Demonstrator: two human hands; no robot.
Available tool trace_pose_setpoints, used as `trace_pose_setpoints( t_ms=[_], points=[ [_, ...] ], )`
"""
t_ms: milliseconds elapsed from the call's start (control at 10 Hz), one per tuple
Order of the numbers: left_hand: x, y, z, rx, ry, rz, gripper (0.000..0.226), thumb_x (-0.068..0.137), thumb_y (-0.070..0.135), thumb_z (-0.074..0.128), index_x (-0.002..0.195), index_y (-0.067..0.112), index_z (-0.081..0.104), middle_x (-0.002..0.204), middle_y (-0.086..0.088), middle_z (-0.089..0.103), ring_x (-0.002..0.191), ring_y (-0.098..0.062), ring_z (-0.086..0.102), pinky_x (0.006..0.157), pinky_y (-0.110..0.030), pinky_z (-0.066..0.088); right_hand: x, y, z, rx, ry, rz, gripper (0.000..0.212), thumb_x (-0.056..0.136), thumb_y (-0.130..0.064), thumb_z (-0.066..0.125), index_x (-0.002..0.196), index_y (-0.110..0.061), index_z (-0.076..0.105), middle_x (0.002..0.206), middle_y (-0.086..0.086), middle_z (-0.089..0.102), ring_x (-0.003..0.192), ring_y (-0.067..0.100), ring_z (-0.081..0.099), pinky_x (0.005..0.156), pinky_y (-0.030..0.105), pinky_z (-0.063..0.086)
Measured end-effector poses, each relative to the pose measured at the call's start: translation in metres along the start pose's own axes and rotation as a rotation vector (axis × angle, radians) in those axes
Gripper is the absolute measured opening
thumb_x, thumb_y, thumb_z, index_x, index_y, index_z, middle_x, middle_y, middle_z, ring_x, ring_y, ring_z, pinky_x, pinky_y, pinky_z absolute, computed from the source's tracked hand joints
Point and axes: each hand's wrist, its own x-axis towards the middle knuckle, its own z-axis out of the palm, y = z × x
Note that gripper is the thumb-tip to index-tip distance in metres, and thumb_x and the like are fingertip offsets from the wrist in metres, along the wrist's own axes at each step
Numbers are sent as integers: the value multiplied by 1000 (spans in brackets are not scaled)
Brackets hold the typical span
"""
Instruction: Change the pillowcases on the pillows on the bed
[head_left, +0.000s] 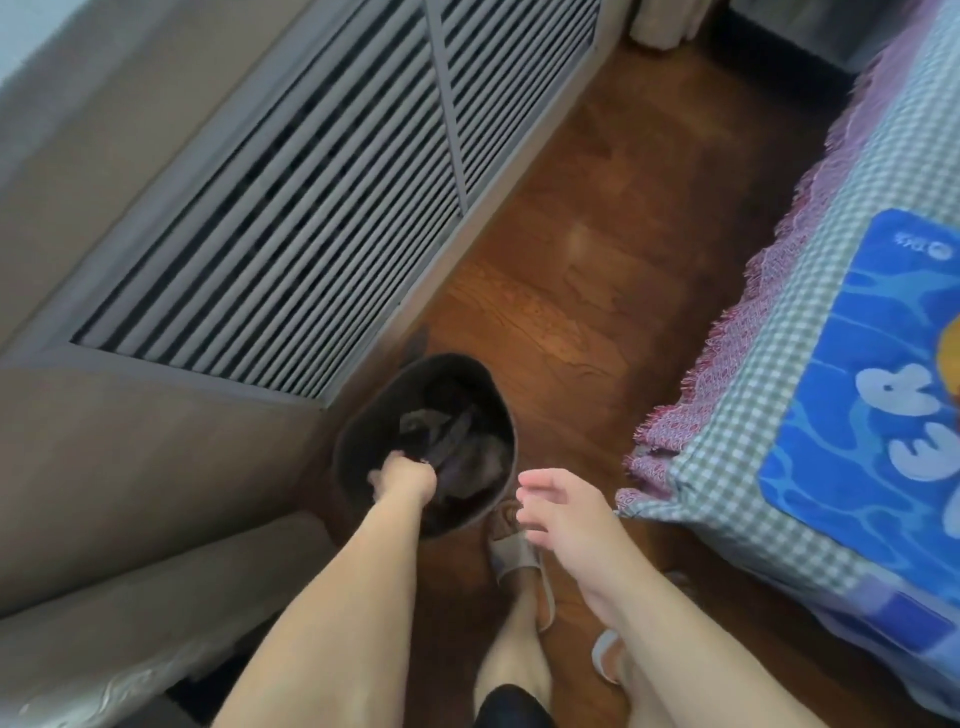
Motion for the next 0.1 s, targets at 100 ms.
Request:
trace_pose_setpoints(
  t_ms=[100],
  points=[
    [-37, 27, 22, 63, -91, 202, 45, 92, 18, 57, 137, 18, 59, 140, -12, 58, 128, -31, 55, 110, -33, 42, 3, -1, -18, 54, 87, 24, 23, 100, -12, 50, 107, -26, 67, 106, 0, 69, 98, 16, 68, 88, 32, 58]
  ],
)
